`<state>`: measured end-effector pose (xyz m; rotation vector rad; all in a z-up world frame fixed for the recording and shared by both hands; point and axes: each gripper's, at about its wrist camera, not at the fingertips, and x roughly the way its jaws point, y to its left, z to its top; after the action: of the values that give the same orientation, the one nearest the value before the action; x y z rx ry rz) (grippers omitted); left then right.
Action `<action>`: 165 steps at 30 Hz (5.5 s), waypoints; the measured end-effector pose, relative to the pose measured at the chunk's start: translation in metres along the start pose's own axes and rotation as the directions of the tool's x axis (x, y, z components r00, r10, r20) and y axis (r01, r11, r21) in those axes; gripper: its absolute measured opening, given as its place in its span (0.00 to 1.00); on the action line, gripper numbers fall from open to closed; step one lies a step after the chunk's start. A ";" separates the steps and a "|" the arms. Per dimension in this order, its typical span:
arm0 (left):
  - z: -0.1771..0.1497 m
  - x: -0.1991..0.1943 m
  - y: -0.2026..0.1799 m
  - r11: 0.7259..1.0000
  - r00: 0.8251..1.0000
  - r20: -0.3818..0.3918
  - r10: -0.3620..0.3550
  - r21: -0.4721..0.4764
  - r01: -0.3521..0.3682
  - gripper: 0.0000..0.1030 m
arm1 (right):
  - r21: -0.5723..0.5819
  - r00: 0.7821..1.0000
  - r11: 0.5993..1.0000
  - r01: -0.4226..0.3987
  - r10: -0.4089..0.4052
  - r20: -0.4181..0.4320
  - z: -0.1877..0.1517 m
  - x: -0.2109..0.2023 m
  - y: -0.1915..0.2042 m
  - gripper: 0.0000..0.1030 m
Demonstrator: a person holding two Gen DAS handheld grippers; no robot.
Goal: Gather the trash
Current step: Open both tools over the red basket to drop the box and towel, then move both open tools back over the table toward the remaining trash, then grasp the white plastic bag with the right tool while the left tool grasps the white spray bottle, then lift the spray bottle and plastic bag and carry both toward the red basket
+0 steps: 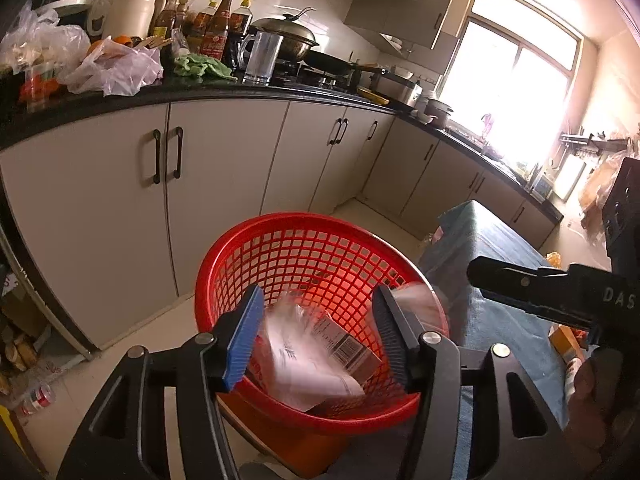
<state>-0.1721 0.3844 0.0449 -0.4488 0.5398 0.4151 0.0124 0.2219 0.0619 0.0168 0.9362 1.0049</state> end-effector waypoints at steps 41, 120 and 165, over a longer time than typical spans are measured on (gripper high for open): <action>-0.079 -0.013 -0.279 0.816 0.898 -0.316 -0.307 0.398 0.419 0.72 | 0.762 0.735 0.515 0.393 -0.674 0.075 -0.161 -0.358 -0.329 0.73; -0.110 0.022 -0.319 0.858 0.958 -0.224 -0.179 0.441 0.263 0.28 | 0.076 0.889 0.937 0.342 -0.349 0.298 -0.134 -0.241 -0.208 0.30; -0.085 0.004 -0.246 0.912 0.975 -0.148 -0.166 0.353 0.209 0.28 | 0.090 0.927 0.964 0.252 -0.267 0.264 -0.125 -0.213 -0.144 0.30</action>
<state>-0.0828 0.1397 0.0502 -0.1603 0.6647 0.0965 -0.0118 -0.0635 0.0649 0.0744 0.6901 0.7088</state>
